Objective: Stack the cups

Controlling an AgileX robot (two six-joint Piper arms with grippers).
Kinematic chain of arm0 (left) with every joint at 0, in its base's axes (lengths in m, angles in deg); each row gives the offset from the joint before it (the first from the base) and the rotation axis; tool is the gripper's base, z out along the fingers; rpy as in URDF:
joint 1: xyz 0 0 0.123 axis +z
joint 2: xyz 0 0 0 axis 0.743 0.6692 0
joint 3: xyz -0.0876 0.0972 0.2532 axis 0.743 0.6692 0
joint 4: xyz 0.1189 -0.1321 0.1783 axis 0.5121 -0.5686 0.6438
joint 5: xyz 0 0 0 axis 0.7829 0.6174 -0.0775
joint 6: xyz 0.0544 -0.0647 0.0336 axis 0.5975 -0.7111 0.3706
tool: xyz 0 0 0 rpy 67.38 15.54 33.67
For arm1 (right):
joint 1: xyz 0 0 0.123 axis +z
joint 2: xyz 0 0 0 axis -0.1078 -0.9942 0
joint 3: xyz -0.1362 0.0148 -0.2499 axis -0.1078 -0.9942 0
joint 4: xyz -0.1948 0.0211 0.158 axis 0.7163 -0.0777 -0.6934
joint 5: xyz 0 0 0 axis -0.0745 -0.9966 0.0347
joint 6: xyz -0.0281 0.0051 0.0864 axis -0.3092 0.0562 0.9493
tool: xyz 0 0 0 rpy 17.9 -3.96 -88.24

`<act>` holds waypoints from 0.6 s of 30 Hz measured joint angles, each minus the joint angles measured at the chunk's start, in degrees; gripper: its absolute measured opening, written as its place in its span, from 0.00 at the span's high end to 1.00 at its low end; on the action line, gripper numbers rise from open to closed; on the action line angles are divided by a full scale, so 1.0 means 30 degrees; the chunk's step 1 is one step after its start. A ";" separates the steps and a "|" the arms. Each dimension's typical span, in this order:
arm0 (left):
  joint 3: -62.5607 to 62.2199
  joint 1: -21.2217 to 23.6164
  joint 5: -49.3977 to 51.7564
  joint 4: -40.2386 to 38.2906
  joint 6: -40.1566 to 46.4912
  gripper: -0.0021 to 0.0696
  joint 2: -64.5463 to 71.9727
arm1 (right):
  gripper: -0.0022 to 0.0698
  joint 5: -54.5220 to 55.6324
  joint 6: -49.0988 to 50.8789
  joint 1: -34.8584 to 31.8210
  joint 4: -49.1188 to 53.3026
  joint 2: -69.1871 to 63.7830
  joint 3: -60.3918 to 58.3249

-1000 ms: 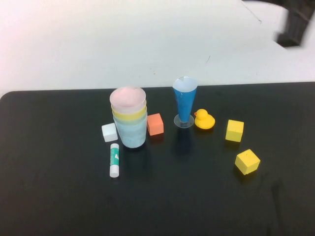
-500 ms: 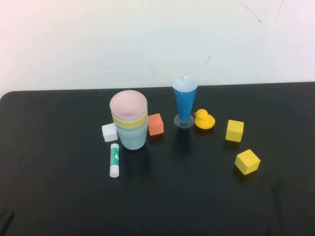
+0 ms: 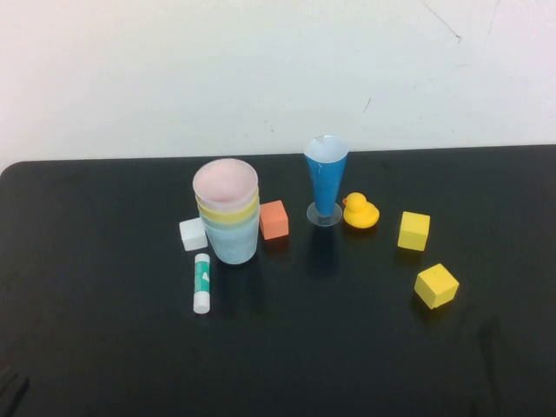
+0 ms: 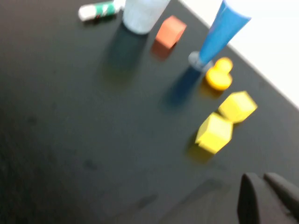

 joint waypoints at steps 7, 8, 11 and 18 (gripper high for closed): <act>0.0041 0.0000 0.0159 0.0000 0.0000 0.97 0.0000 | 0.97 -0.0480 0.0111 0.0000 -0.0853 0.0401 -0.1083; 0.0121 0.0000 0.0159 0.0000 0.0000 0.97 -0.0011 | 0.97 -0.0480 0.0111 0.0000 -0.0936 0.0401 -0.1083; 0.0742 0.0039 0.0093 0.0085 0.0000 0.97 -0.0042 | 0.97 -0.0528 0.0187 0.0000 -0.1069 0.0401 -0.1083; 0.2915 0.2373 0.0892 0.1536 -0.0039 0.97 -0.0246 | 0.97 -0.0528 0.0187 0.0000 -0.1113 0.0401 -0.1083</act>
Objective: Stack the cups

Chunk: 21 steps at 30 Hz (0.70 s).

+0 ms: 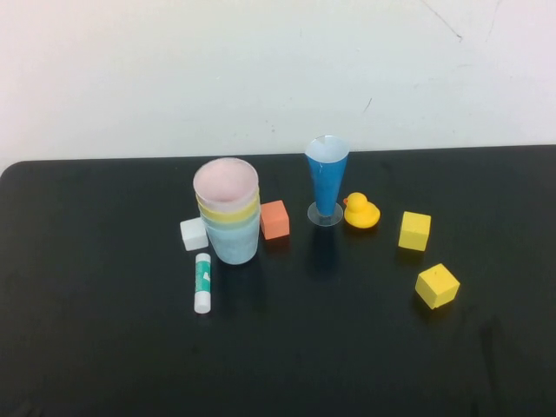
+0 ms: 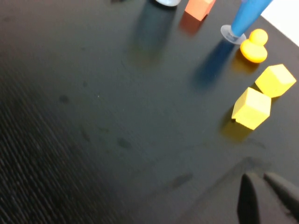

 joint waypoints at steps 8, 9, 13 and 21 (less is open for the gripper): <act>0.0970 0.2553 0.0701 0.0813 0.0000 0.97 -0.0024 | 0.97 -0.0014 0.0000 0.0000 -0.0013 0.0016 0.0000; 0.0970 0.2586 0.0701 0.1195 0.0000 0.97 -0.0024 | 0.97 -0.0014 0.0000 0.0000 -0.0013 0.0016 0.0000; 0.0970 0.2677 0.0701 0.2702 -0.1226 0.97 -0.0024 | 0.97 -0.0014 0.0000 0.0000 -0.0013 0.0016 0.0000; 0.1004 0.2677 0.0386 0.3223 -0.6195 0.97 -0.0024 | 0.97 -0.0014 0.0000 0.0000 -0.0013 0.0016 0.0000</act>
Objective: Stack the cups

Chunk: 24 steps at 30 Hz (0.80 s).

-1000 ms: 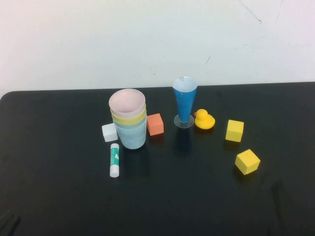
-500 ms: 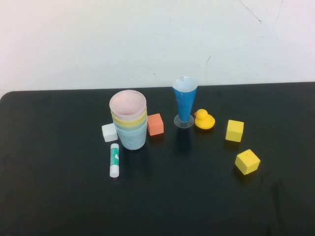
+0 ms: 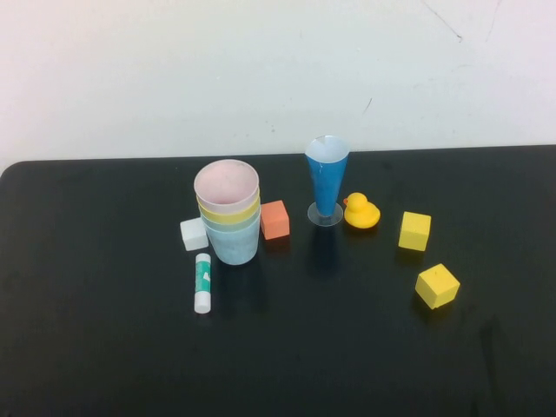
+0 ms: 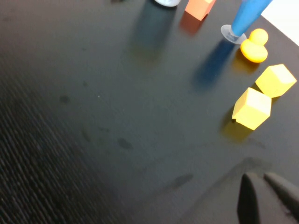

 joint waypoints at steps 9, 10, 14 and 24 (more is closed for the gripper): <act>0.0029 0.0000 0.0029 0.1085 -0.6895 0.97 0.0000 | 0.97 0.0000 0.0000 0.0000 0.0000 0.0000 0.0000; 0.0029 0.0000 0.0029 0.1115 -0.6984 0.97 0.0000 | 0.97 0.0000 0.0000 0.0000 0.0000 0.0000 0.0000; 0.0029 0.0000 0.0029 0.1244 -0.7214 0.97 0.0000 | 0.97 0.0000 0.0000 0.0000 0.0000 0.0000 0.0000; 0.0029 0.0000 0.0063 0.1348 -0.7225 0.97 0.0000 | 0.97 0.0000 0.0000 0.0000 0.0000 0.0000 0.0000</act>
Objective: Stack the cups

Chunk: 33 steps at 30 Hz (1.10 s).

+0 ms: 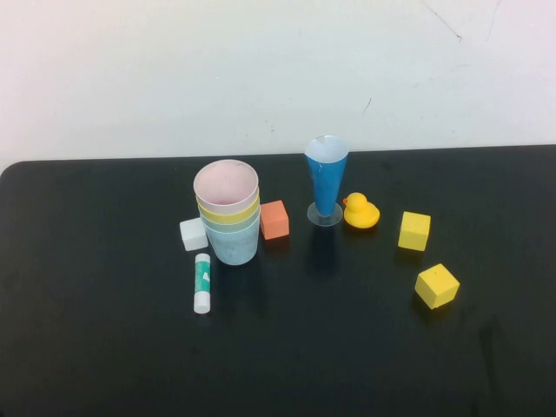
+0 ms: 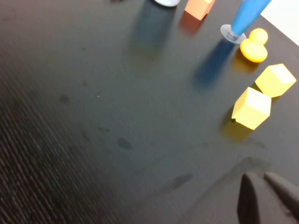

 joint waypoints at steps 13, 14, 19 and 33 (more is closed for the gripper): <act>0.0000 0.0000 0.0000 0.0000 -0.0083 0.97 0.0000 | 0.97 -0.0089 -0.1500 -0.1412 0.0546 0.0900 -0.0144; 0.0000 0.0000 0.0000 0.0000 -0.0083 0.97 0.0000 | 0.97 0.0014 -0.1622 -0.2099 0.0586 0.1360 -0.0315; 0.0000 0.0000 0.0000 0.0000 -0.0112 0.97 0.0000 | 0.97 0.2333 -0.1826 -0.6212 0.0268 0.3489 -0.2715; 0.0000 0.0000 0.0000 0.0000 -0.0112 0.97 0.0000 | 0.97 0.3981 -0.1911 -0.9165 -0.2043 0.4554 -0.4835</act>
